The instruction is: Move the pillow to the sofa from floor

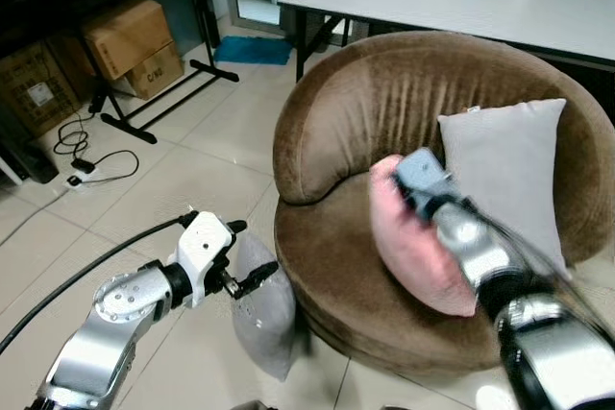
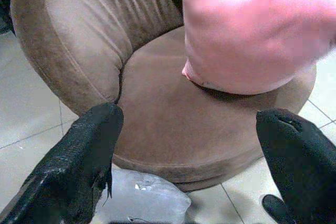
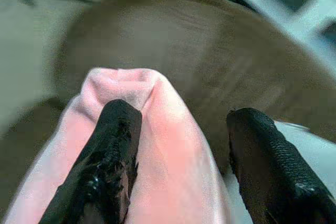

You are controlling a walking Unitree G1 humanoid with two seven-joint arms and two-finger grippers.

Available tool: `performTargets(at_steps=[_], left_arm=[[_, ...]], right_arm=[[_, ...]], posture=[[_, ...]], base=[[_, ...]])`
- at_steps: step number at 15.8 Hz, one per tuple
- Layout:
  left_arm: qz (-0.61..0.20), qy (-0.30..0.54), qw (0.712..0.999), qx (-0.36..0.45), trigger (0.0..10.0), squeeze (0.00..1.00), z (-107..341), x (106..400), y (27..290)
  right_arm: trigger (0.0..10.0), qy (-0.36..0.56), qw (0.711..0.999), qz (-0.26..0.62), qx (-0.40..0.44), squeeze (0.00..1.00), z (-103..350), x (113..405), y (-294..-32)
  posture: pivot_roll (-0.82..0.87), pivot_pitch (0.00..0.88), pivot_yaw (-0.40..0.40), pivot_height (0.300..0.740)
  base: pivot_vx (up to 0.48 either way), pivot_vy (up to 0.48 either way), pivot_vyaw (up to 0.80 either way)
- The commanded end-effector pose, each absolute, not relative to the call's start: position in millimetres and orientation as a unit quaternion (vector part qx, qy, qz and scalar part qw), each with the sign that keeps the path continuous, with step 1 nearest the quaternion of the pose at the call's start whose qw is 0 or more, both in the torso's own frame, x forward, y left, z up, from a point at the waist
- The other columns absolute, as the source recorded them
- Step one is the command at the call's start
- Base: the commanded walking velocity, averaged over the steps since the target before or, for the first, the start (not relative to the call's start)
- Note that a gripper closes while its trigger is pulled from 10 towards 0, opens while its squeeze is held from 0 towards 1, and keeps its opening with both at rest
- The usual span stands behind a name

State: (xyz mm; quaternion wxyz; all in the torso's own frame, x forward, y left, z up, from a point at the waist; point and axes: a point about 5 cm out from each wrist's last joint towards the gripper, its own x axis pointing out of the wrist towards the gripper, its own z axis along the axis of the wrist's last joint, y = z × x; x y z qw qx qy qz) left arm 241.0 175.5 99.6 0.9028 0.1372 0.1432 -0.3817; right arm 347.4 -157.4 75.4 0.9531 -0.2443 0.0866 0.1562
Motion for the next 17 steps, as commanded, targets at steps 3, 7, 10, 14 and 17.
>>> performTargets(at_steps=[3,7,10,14,17], left_arm=[[-0.386,0.150,0.900,0.136,10.0,0.00,98,240,174],[-0.381,0.149,0.902,0.135,10.0,0.00,97,241,174],[-0.377,0.147,0.904,0.135,10.0,0.00,97,242,174],[-0.373,0.145,0.906,0.137,10.0,0.00,97,243,174],[-0.372,0.145,0.907,0.137,10.0,0.00,97,243,174]], right_arm=[[10.0,0.119,0.938,0.208,-0.251,0.00,51,329,-150],[10.0,0.164,0.918,0.236,-0.273,0.00,42,324,-151],[0.0,0.172,0.913,0.239,-0.282,0.00,41,324,-149],[0.0,0.178,0.911,0.238,-0.286,0.00,42,326,-148],[0.0,0.181,0.910,0.239,-0.288,0.00,42,326,-148]], posture=[[-0.08,0.000,0.061,0.740],[-0.08,0.000,0.055,0.740],[-0.08,0.000,0.051,0.740],[-0.07,0.000,0.047,0.740],[-0.07,0.000,0.047,0.740]], base=[[0.000,0.000,0.00],[0.000,0.000,0.00],[0.000,0.000,0.00],[0.000,0.000,0.00],[0.000,0.000,0.00]])
